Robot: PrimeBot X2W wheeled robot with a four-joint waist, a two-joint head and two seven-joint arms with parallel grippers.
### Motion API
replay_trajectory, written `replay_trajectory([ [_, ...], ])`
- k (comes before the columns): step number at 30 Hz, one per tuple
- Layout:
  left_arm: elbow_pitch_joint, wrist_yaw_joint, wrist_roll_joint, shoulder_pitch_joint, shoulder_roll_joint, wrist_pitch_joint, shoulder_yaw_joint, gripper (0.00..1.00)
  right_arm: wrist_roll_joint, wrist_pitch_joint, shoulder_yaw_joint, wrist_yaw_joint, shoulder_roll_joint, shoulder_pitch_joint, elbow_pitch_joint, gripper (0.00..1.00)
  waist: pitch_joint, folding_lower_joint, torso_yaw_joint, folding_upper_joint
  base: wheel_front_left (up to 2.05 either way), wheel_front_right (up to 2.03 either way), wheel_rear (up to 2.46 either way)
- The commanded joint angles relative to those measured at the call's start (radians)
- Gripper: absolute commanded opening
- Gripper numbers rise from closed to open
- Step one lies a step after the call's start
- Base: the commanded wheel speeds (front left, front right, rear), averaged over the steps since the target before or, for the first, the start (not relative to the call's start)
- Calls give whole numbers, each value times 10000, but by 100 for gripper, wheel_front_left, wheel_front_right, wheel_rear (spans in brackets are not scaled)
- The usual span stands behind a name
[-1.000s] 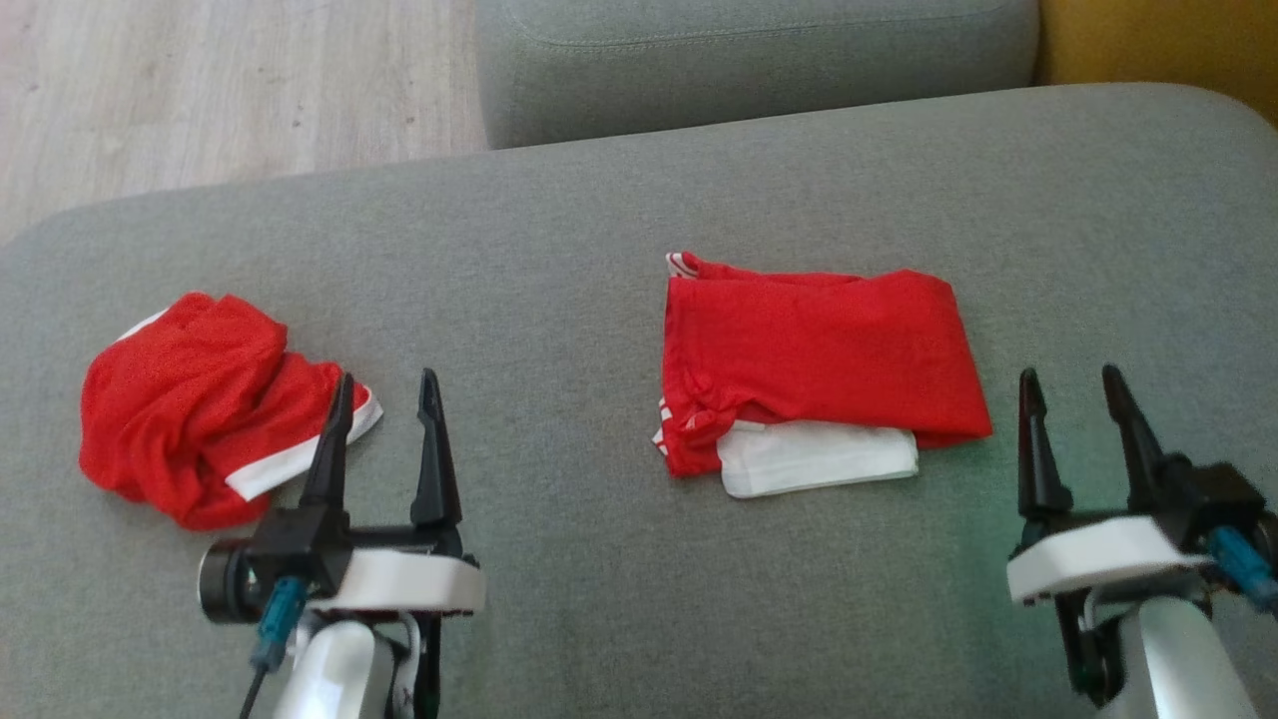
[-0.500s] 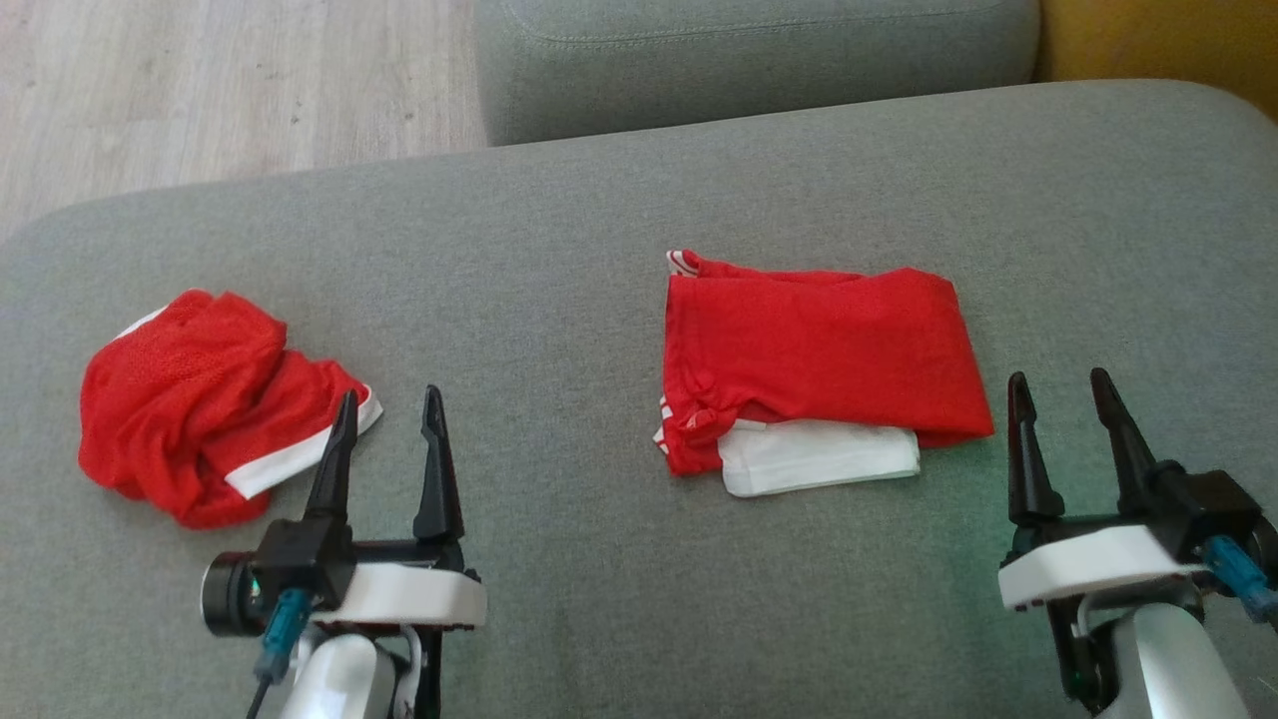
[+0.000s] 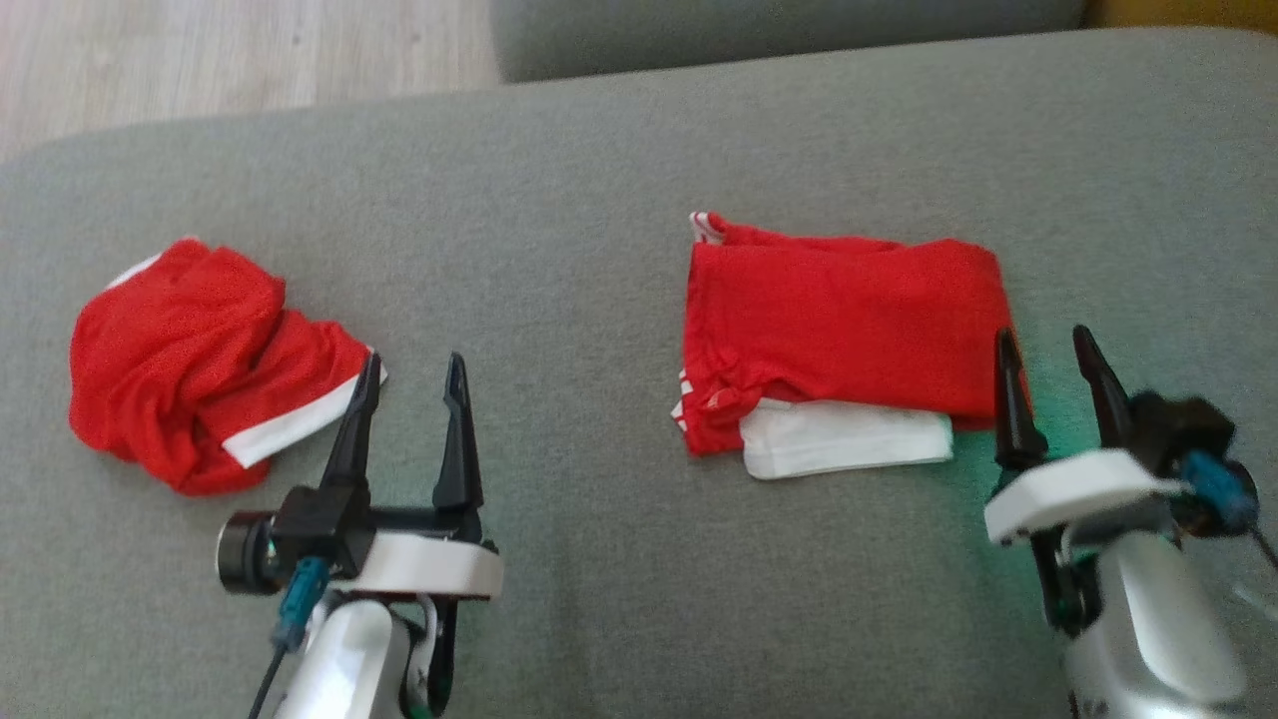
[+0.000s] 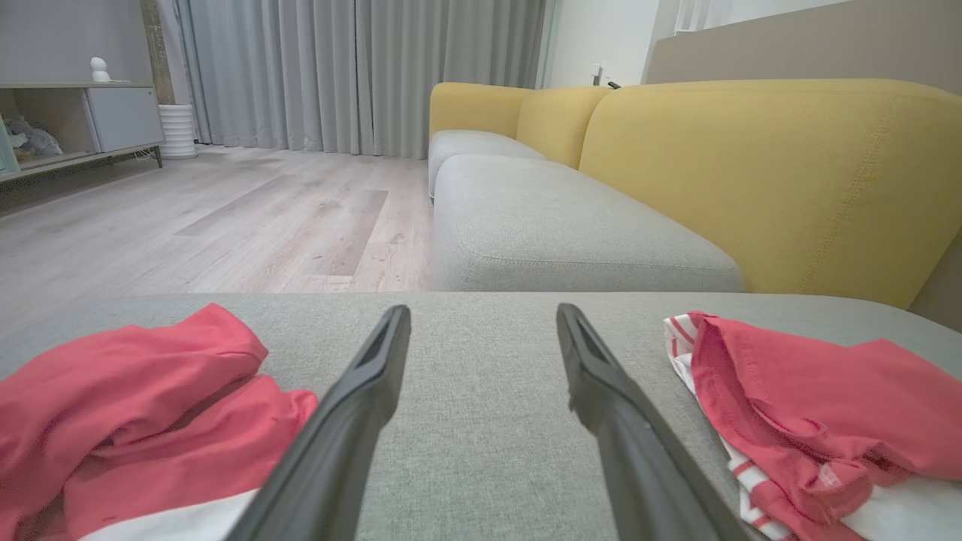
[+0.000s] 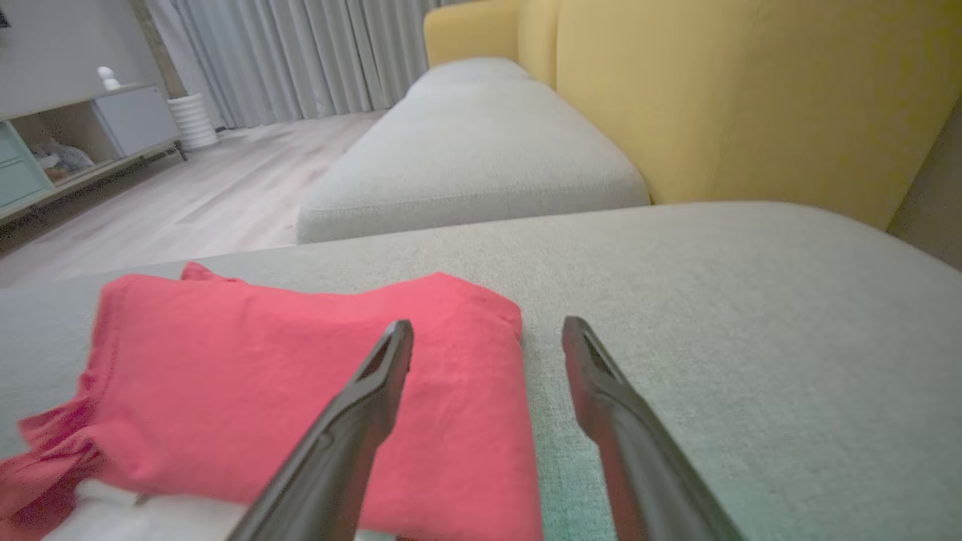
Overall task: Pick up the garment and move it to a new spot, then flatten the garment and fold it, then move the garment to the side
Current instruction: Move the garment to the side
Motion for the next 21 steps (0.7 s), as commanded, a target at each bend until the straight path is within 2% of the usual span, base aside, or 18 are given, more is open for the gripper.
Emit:
replay_trajectory([
  [1,-267,3,121,-493,30,-95,216,100,161,183,182,-7,-37,-632,117,100,297,-1,216,0,0,0,0],
  [11,-172,60,103,-800,30,-95,57,100,221,1404,-321,-7,-37,-2248,3254,100,699,-1,599,0,0,0,0],
  [17,-196,94,117,-824,30,-95,129,100,317,1496,-199,-7,-37,-2571,4288,100,674,-1,574,0,0,0,0],
  [18,-195,99,125,-818,30,-95,149,100,372,1491,-136,-7,-37,-2624,4451,20,652,-1,547,0,0,0,0],
  [19,-182,104,141,-801,30,-95,195,100,432,1412,21,-7,-38,-2730,4686,0,585,-1,481,0,0,0,0],
  [21,-171,105,150,-774,30,-95,242,100,354,1236,206,-7,-134,-2829,4789,0,507,-1,406,0,0,0,0],
])
